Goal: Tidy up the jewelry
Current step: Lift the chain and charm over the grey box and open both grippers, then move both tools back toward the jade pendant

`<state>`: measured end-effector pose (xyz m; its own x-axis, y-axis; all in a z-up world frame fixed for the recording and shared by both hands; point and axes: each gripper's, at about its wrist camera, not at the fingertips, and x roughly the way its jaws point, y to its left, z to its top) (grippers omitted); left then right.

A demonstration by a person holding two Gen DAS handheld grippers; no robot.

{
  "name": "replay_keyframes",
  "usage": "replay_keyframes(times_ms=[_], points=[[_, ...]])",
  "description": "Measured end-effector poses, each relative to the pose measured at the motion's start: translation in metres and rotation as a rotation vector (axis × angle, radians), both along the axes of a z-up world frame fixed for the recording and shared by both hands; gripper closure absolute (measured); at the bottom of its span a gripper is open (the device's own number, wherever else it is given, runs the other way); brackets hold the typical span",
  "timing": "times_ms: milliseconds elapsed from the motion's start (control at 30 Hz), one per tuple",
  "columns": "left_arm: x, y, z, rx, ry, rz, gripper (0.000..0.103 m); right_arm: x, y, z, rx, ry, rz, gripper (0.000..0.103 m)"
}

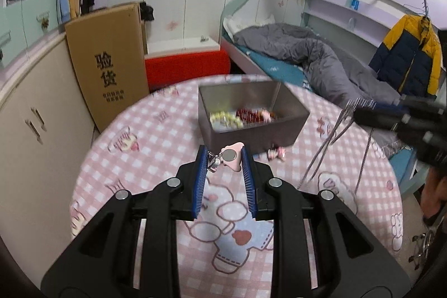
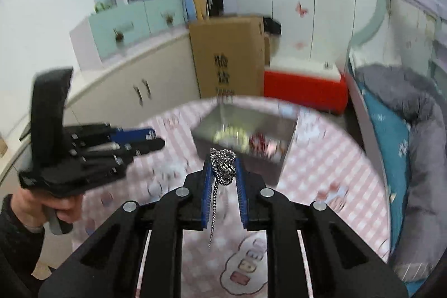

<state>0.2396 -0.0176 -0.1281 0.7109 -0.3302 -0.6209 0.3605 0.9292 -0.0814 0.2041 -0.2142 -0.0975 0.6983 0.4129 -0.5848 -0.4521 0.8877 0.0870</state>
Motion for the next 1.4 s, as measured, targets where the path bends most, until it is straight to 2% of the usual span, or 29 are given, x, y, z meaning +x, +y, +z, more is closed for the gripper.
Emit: replay_keyframes(times_ms=[233,500,700,933,967,1000,1033,1067,1100,1133,1167,1267,1400], points=[[0.003,0.000,0.039,-0.006,-0.083,-0.008,0.079,0.000,-0.001,0.059,0.004,-0.136,0.014,0.089],[0.015,-0.008,0.076,-0.014,-0.160,-0.021,0.079,0.026,-0.005,0.097,0.029,-0.211,0.008,0.089],[0.038,-0.015,0.090,-0.037,-0.166,-0.037,0.078,0.051,-0.009,0.106,0.049,-0.208,-0.002,0.089],[0.066,-0.029,0.085,-0.064,-0.120,-0.041,0.078,0.082,-0.012,0.092,0.076,-0.140,-0.009,0.088],[0.071,-0.029,0.083,-0.074,-0.107,-0.035,0.072,0.089,-0.011,0.086,0.080,-0.120,-0.011,0.088],[0.076,-0.029,0.082,-0.076,-0.095,-0.021,0.058,0.095,-0.011,0.082,0.084,-0.101,-0.016,0.086],[0.079,-0.027,0.081,-0.072,-0.097,0.010,0.017,0.101,-0.011,0.075,0.090,-0.079,-0.028,0.085],[0.078,-0.022,0.081,-0.072,-0.127,0.051,0.006,0.106,-0.012,0.069,0.095,-0.058,-0.036,0.069],[0.077,-0.019,0.083,-0.077,-0.152,0.069,0.006,0.110,-0.013,0.065,0.105,-0.038,-0.047,0.053],[0.077,-0.018,0.084,-0.074,-0.154,0.073,0.006,0.111,-0.017,0.061,0.118,-0.032,-0.076,0.018],[0.076,-0.016,0.085,-0.058,-0.151,0.088,0.006,0.111,-0.020,0.060,0.127,-0.043,-0.100,0.010],[0.072,-0.010,0.088,-0.010,-0.178,0.140,0.006,0.110,-0.030,0.059,0.163,-0.038,-0.145,0.008],[0.062,-0.006,0.097,0.005,-0.204,0.179,0.006,0.106,-0.036,0.063,0.159,-0.046,-0.196,0.008]])
